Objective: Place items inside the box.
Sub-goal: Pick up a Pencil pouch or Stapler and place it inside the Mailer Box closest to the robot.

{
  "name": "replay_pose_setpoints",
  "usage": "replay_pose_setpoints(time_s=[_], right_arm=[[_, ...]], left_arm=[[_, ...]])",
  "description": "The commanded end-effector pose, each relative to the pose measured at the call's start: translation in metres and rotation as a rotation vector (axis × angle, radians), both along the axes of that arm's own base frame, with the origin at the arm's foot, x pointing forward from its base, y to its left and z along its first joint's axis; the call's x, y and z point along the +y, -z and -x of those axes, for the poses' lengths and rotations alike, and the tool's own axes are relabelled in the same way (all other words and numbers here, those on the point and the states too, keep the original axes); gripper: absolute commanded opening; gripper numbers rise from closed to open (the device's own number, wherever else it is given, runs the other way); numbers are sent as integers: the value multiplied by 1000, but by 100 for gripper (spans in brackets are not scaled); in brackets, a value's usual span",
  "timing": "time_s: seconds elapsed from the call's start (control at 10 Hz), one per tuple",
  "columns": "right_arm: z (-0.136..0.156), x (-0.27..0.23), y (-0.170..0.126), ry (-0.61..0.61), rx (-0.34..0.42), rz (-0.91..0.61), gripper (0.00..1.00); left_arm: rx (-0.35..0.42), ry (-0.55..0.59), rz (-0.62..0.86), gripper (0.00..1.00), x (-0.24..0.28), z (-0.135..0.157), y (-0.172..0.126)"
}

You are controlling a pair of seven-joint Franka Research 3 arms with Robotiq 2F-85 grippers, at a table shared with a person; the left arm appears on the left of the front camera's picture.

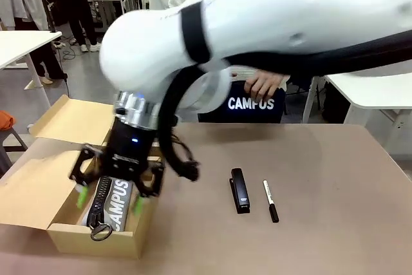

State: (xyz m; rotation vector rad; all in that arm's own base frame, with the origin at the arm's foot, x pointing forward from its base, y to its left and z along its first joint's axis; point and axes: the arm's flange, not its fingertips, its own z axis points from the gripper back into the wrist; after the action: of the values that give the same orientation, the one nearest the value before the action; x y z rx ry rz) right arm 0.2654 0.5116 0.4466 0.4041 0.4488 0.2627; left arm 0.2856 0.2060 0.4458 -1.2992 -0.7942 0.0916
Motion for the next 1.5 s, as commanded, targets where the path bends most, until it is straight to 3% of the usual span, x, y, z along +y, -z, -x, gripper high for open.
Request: replay_pose_setpoints(time_s=[0.0, 0.1, 0.3, 0.4, 0.6, 0.8, 0.9, 1.0, 1.2, 1.3, 1.4], right_arm=[[49, -57, 7, -44, 26, 57, 100], [0, 0, 0, 0, 0, 0, 100], [0, 0, 0, 0, 0, 0, 100], [27, -27, -2, -29, 13, 27, 100], [7, -62, -13, 4, 61, -71, 100], [-24, -140, -33, 9, 188, -213, 100], [-41, -195, -42, 69, 237, -328, 100], [-54, -259, -49, 219, 252, -487, 100], [-52, -362, -52, 387, 200, -834, 100], [-48, -414, -52, 572, 139, -939, 100], [-37, -466, -45, 652, 99, -998, 100]], left_arm=[[-29, -5, 9, 100, -2, 1, -1], [-29, -5, 9, 100, -2, 1, -1], [-29, -5, 9, 100, -2, 1, -1], [-29, -5, 9, 100, -2, 1, -1], [-29, -5, 9, 100, -2, 1, -1], [-29, -5, 9, 100, -2, 1, -1], [-29, -5, 9, 100, -2, 1, -1], [-29, -5, 9, 100, -2, 1, -1], [-29, -5, 9, 100, -2, 1, -1], [-29, -5, 9, 100, -2, 1, -1], [-29, -5, 9, 100, -2, 1, -1]])
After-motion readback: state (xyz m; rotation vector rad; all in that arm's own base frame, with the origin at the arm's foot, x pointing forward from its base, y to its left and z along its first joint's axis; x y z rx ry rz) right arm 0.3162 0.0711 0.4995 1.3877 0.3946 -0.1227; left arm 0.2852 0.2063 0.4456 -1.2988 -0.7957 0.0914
